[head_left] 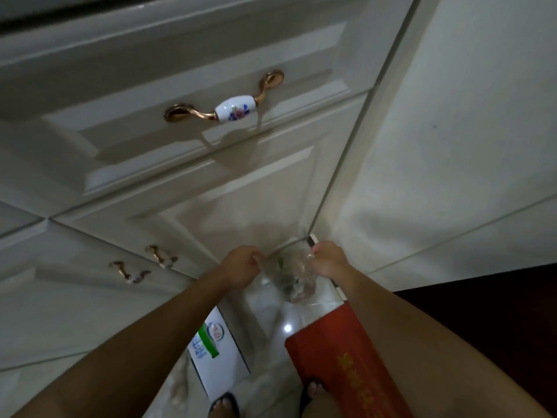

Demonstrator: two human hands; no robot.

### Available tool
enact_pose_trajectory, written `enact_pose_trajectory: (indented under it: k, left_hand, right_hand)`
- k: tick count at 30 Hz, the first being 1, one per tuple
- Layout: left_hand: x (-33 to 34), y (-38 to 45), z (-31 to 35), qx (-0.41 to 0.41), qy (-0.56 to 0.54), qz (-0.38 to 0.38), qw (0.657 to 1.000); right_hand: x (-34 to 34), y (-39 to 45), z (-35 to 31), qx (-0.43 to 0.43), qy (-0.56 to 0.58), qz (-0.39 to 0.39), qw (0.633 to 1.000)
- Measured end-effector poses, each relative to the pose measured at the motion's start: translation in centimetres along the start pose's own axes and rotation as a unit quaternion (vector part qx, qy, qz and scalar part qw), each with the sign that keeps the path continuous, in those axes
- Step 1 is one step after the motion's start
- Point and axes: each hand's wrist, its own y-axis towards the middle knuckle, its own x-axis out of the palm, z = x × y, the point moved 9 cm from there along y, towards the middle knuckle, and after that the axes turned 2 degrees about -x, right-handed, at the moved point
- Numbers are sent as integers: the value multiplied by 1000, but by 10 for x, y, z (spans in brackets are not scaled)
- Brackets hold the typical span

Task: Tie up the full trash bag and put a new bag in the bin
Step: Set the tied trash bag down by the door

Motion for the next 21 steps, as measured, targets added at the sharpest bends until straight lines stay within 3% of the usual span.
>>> enact_pose_trajectory:
  k: [4,9,13,21]
  left_hand:
    - [-13,-18,4,-10,-12,0,1000]
    - [-51,-89,38,17,2,-23,1000]
    - [-93,-167,61,35,37,-41,998]
    - [-197,-316,64,50,101,-2,994]
  right_hand:
    - [-9,-22,-8,3,-12,2,1000]
    - [-30,-88,-56,-24,-41,-62,997]
    - [-60,-164,-122,-75,-77,-66,992]
    - [-105,-318,-271,-224,-155,-65,960]
